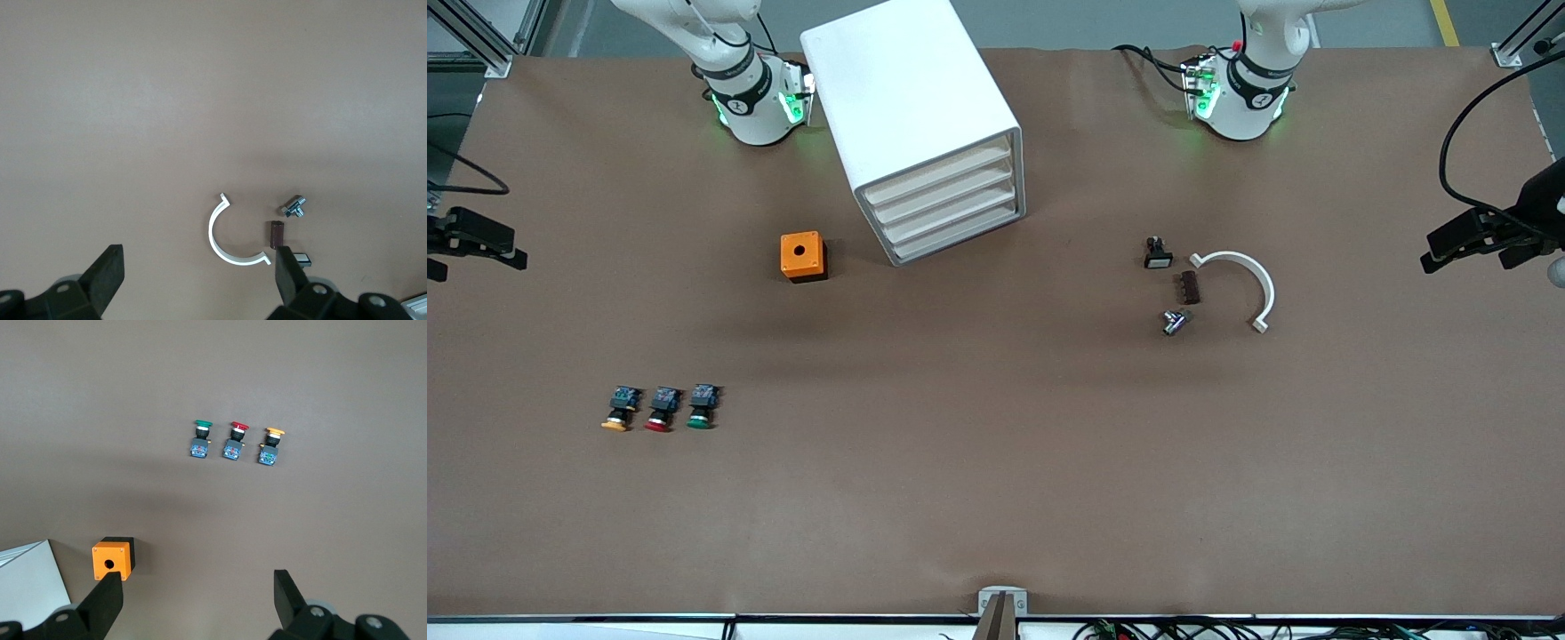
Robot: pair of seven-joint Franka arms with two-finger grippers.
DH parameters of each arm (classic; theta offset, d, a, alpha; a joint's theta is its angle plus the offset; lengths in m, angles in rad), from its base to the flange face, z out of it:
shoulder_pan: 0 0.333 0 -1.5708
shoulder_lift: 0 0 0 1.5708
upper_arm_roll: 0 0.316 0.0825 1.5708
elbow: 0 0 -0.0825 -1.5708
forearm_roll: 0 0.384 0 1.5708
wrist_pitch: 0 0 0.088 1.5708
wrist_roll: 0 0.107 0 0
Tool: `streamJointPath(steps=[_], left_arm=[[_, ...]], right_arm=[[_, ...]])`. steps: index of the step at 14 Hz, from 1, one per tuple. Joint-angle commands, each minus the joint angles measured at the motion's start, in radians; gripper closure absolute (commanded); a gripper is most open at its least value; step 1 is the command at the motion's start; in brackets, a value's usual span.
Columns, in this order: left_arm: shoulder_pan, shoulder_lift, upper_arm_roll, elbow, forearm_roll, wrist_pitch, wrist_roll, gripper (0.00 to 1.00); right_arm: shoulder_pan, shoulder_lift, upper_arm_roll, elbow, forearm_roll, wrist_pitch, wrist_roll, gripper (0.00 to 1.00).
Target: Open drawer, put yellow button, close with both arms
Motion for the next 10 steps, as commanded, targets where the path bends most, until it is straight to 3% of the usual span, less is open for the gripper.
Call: streamJointPath(steps=[1, 6, 9, 10], left_arm=[[0.002, -0.019, -0.008, -0.018, 0.018, 0.01, -0.002, 0.0], [0.01, 0.0, -0.006, -0.023, 0.013, 0.001, -0.018, 0.0], [0.004, 0.064, -0.005, 0.0, 0.004, -0.018, -0.089, 0.0], [0.004, 0.127, -0.006, 0.047, -0.001, -0.018, -0.138, 0.0]], right_arm=[[0.005, -0.069, 0.001, -0.089, 0.005, 0.032, -0.004, 0.0], [0.058, -0.07, -0.039, -0.079, -0.001, 0.035, 0.006, 0.0], [0.054, -0.069, -0.037, -0.066, -0.001, 0.027, 0.006, 0.0], [0.054, -0.069, -0.037, -0.066, -0.001, 0.027, 0.006, 0.0]])
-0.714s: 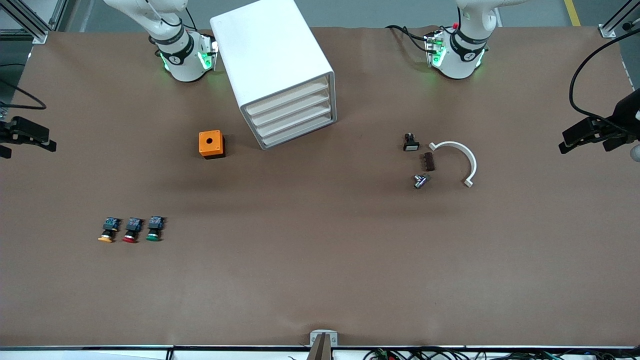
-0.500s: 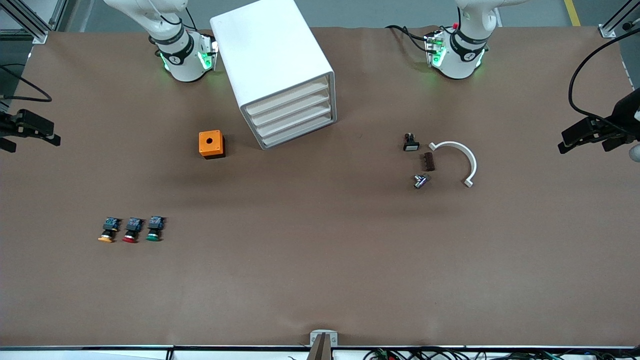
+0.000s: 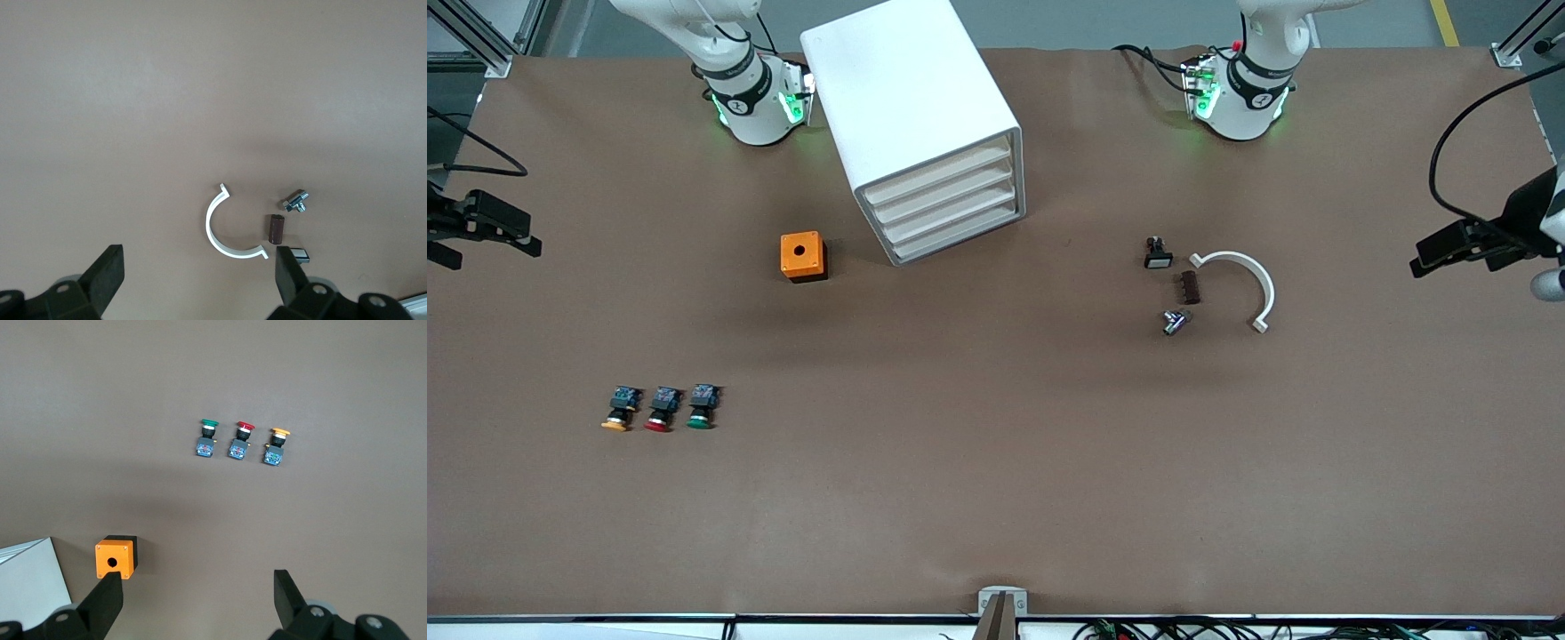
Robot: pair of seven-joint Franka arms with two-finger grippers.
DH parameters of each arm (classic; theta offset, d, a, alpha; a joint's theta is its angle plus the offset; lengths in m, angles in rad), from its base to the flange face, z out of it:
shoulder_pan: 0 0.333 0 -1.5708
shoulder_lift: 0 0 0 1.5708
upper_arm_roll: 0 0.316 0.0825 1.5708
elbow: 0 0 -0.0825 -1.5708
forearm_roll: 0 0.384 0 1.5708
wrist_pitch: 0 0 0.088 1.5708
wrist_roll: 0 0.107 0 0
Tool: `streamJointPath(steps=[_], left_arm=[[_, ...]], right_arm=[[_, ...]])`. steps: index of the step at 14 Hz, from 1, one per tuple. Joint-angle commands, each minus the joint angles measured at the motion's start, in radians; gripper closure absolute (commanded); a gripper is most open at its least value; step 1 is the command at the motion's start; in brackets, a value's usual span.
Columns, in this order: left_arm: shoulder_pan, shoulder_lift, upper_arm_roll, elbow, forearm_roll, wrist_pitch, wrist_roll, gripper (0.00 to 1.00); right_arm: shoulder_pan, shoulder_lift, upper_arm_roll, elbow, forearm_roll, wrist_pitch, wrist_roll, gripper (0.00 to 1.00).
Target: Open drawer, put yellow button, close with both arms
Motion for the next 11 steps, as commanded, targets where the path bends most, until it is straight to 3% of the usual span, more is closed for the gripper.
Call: streamJointPath(steps=[1, 6, 9, 11], left_arm=[[-0.006, 0.146, -0.007, 0.107, -0.002, -0.008, -0.144, 0.0], [-0.096, 0.384, -0.008, 0.144, -0.014, 0.111, -0.665, 0.0], [-0.182, 0.466, -0.008, 0.148, -0.017, 0.136, -0.975, 0.0], [-0.215, 0.487, -0.01, 0.159, -0.091, 0.086, -1.149, 0.0]], right_arm=[[0.009, -0.019, -0.011, -0.009, 0.0, 0.002, 0.005, 0.0], [0.013, -0.019, -0.02, -0.009, 0.0, 0.003, 0.007, 0.0], [0.015, -0.019, -0.021, -0.009, 0.0, 0.005, 0.007, 0.0], [0.012, -0.019, -0.021, -0.009, 0.0, 0.006, 0.007, 0.0]])
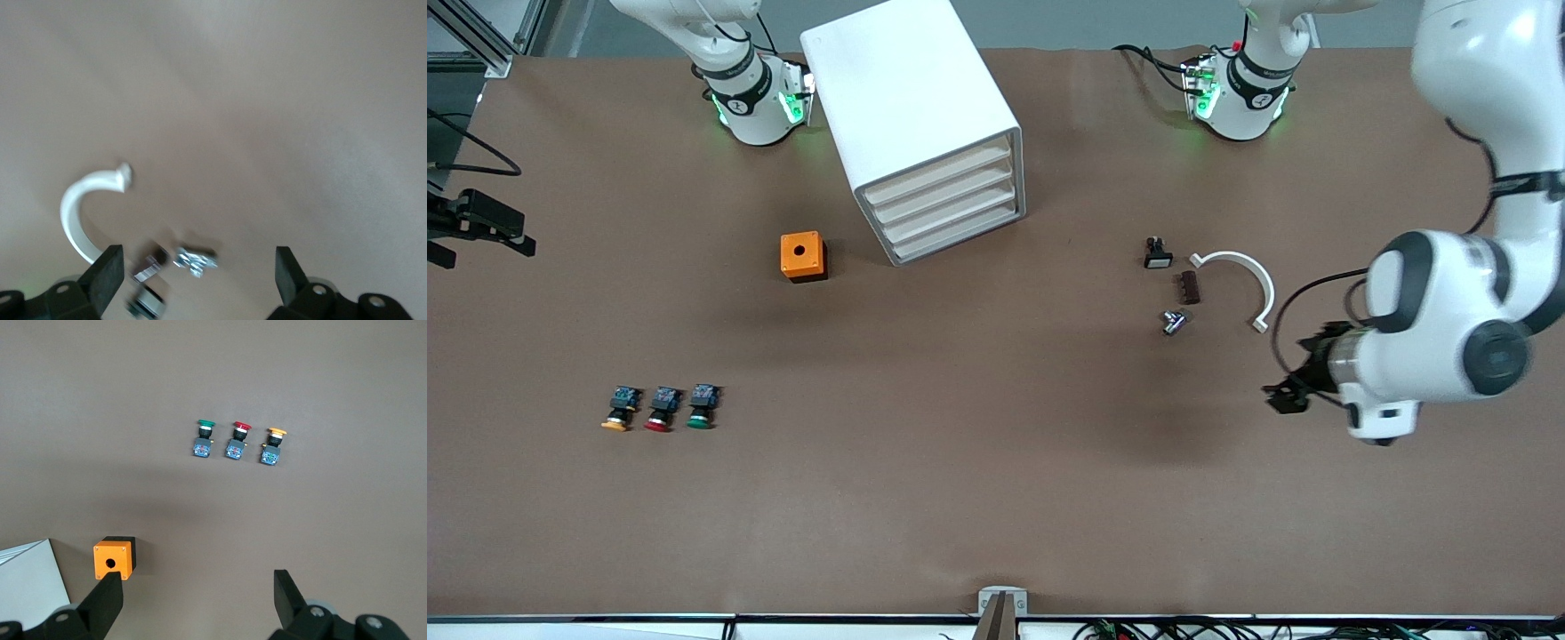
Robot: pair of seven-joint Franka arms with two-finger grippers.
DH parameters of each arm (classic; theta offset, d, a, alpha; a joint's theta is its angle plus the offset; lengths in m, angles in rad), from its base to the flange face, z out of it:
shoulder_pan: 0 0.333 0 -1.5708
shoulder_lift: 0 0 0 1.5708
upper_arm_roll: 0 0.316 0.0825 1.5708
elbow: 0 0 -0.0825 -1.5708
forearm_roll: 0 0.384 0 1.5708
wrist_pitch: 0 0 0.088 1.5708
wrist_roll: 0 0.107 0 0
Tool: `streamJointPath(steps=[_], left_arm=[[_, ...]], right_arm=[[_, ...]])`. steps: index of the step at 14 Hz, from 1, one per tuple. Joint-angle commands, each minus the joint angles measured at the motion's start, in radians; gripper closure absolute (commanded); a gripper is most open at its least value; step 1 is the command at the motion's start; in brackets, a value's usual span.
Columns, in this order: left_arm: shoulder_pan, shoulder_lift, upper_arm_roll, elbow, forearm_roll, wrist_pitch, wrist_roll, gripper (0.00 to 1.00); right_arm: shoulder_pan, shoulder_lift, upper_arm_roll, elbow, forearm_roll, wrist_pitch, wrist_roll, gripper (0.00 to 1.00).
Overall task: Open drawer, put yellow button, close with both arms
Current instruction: 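Move the left gripper to the cabinet's top drawer front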
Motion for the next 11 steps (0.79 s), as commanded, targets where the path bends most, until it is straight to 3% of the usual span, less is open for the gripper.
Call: streamJointPath(steps=[1, 4, 11], left_arm=[[-0.044, 0.043, 0.005, 0.068, -0.099, -0.116, -0.233, 0.0], [-0.082, 0.116, 0.004, 0.156, -0.242, -0.292, -0.482, 0.0], [-0.189, 0.156, 0.004, 0.154, -0.619, -0.498, -0.807, 0.0]], right_arm=[[0.01, -0.018, -0.011, -0.011, 0.0, 0.006, 0.007, 0.0], [0.01, -0.018, -0.011, -0.011, 0.0, 0.006, 0.007, 0.0], [0.004, -0.016, -0.013, -0.011, 0.001, 0.004, 0.005, 0.0]])
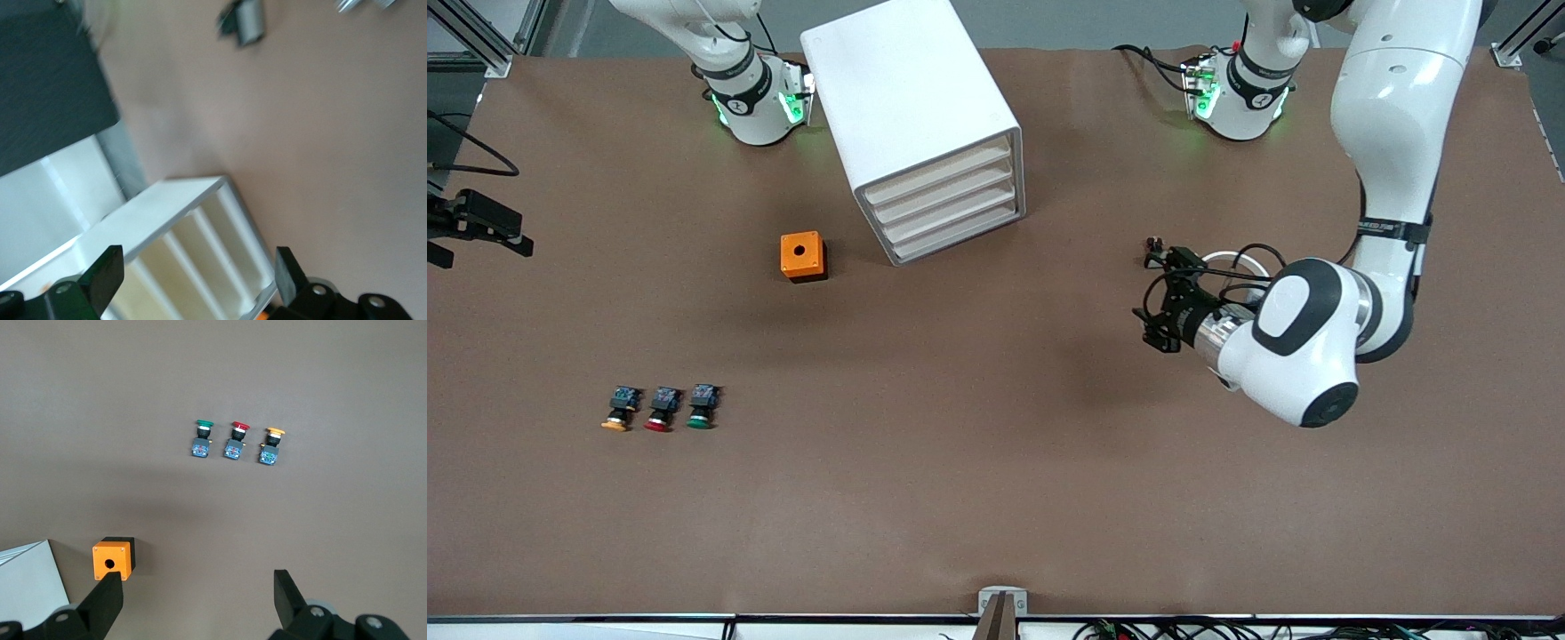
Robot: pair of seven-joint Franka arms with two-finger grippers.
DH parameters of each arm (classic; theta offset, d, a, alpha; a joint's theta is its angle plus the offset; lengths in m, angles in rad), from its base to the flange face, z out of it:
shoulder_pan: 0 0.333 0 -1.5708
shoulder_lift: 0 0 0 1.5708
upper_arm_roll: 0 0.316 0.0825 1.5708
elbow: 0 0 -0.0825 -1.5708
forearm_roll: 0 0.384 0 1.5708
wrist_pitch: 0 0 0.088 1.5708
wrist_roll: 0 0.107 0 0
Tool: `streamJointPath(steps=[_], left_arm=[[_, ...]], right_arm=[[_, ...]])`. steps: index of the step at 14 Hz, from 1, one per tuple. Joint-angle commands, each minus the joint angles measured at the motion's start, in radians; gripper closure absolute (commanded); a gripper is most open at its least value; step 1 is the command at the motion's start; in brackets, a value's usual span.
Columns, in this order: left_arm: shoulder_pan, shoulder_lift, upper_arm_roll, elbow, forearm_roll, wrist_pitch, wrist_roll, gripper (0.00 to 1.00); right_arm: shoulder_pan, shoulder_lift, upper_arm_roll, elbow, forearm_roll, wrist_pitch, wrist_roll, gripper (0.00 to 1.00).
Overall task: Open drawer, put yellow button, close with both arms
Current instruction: 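Move the left gripper to the cabinet's top drawer front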
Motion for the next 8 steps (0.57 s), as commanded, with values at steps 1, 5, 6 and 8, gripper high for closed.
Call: streamJointPath(steps=[1, 5, 6, 8], left_arm=[[-0.074, 0.029, 0.006, 0.031, -0.1, -0.054, -0.111, 0.0], [-0.162, 0.071, 0.006, 0.028, -0.266, -0.063, -0.231, 0.0], [-0.178, 0.079, 0.006, 0.026, -0.312, -0.063, -0.246, 0.0], [-0.206, 0.108, 0.006, 0.026, -0.379, -0.062, -0.277, 0.0]], right_arm=[[0.003, -0.016, -0.008, -0.011, 0.001, 0.003, 0.005, 0.0], [0.003, -0.016, -0.008, -0.011, 0.001, 0.003, 0.005, 0.0], [0.003, -0.016, -0.008, -0.011, 0.001, 0.002, 0.005, 0.0], [0.003, -0.016, -0.008, -0.011, 0.001, 0.002, 0.005, 0.0]])
